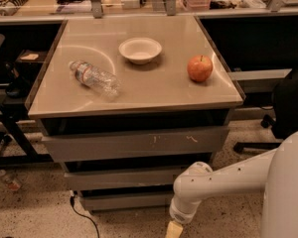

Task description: Open bottom drawer

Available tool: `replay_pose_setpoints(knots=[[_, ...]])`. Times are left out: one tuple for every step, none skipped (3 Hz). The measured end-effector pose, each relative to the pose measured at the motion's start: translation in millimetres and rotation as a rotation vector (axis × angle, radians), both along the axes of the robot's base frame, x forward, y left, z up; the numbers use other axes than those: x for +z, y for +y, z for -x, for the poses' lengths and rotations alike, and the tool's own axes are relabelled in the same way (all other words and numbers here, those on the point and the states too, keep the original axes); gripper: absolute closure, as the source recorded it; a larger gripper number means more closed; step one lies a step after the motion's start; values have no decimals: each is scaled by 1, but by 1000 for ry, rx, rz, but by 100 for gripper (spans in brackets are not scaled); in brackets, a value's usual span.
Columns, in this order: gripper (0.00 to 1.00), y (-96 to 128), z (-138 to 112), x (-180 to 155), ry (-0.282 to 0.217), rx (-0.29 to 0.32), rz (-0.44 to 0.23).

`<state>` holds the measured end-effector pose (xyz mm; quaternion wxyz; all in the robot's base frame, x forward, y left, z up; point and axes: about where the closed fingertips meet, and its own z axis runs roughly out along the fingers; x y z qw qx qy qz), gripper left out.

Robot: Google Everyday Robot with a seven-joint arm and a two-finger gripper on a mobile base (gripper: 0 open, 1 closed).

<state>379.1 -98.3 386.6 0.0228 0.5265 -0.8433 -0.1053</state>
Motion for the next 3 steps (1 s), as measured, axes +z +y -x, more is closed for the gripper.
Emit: replay_pose_setpoints(knots=[[0, 0, 0, 0, 0, 0, 0], [0, -1, -2, -8, 8, -8, -25], [0, -15, -20, -35, -35, -64, -109]])
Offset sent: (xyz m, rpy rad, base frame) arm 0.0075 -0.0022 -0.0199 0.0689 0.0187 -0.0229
